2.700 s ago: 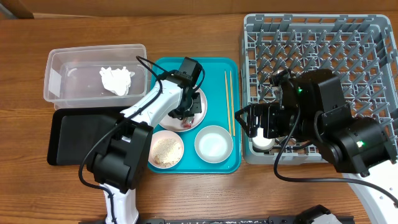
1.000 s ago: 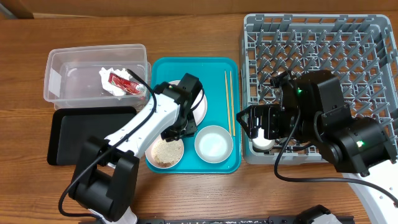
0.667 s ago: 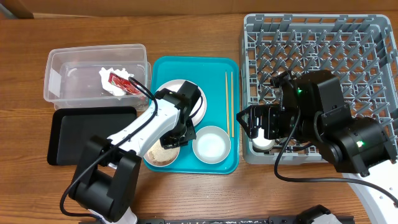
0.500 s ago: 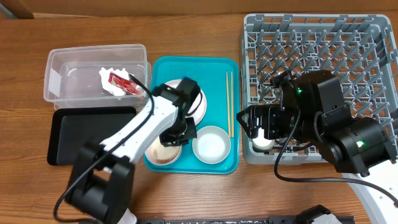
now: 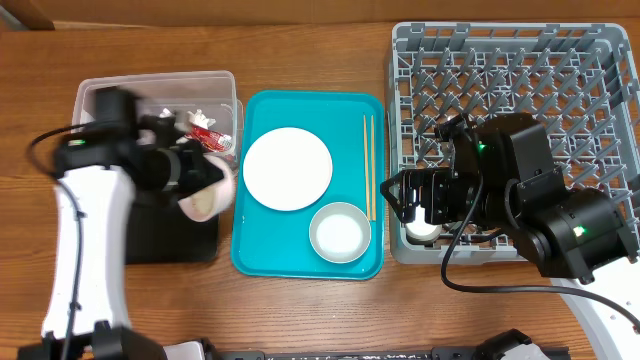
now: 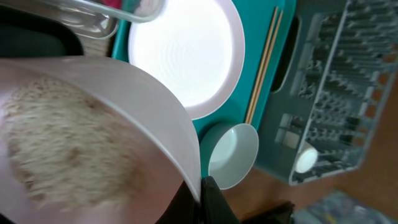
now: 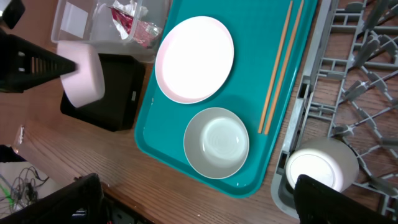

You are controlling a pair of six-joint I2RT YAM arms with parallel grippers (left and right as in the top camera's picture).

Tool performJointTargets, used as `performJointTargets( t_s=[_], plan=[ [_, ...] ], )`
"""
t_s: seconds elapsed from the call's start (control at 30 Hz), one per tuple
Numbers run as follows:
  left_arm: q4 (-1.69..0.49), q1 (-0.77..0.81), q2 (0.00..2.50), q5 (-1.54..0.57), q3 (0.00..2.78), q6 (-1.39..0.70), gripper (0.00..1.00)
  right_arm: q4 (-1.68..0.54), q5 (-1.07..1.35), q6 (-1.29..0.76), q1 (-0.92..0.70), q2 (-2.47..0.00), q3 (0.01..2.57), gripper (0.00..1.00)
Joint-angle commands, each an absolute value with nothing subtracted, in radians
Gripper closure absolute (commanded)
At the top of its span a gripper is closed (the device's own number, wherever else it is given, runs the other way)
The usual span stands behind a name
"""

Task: Sort waste into correct bins and load items into the dishwasher
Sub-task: 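Tip the pink bowl over the black tray to pour out the rice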

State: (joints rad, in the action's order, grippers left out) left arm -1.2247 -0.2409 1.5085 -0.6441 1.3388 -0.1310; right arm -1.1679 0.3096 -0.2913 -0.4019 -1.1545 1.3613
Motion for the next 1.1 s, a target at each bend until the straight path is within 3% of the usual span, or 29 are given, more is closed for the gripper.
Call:
performJointTargets(
  t_s=[0.0, 0.27, 0.67, 0.73, 0.83, 0.93, 1.07],
  plan=[
    [-1.266, -0.372, 1.594, -0.958, 1.301, 0.152, 0.96, -1.165, 0.303, -0.287, -0.404, -1.147, 1.374, 0.00],
    [-1.493, -0.577, 1.831, -1.284, 1.289, 0.506, 0.96, -1.166, 0.303, -0.288, -0.404, -1.147, 1.374, 0.00],
    [-1.631, -0.680, 1.870, -1.295, 1.289, 0.641, 0.96, -1.166, 0.303, -0.287, -0.404, -1.147, 1.374, 0.00],
    [-1.655, -0.680, 1.870, -1.318, 1.289, 0.752, 0.96, -1.170, 0.303, -0.287, -0.404, -1.147, 1.374, 0.00],
    [-1.618, -0.683, 1.880, -1.302, 1.288, 0.639, 0.96, -1.172, 0.303, -0.287, -0.404, -1.147, 1.374, 0.00],
    [-1.687, -0.679, 1.869, -1.347, 1.285, 0.801, 0.96, -1.173, 0.303, -0.287, -0.404, -1.147, 1.374, 0.00],
    [-1.692, -0.681, 1.871, -1.350, 1.283, 0.757, 0.96, -1.172, 0.303, -0.287, -0.404, -1.147, 1.374, 0.00]
  ],
)
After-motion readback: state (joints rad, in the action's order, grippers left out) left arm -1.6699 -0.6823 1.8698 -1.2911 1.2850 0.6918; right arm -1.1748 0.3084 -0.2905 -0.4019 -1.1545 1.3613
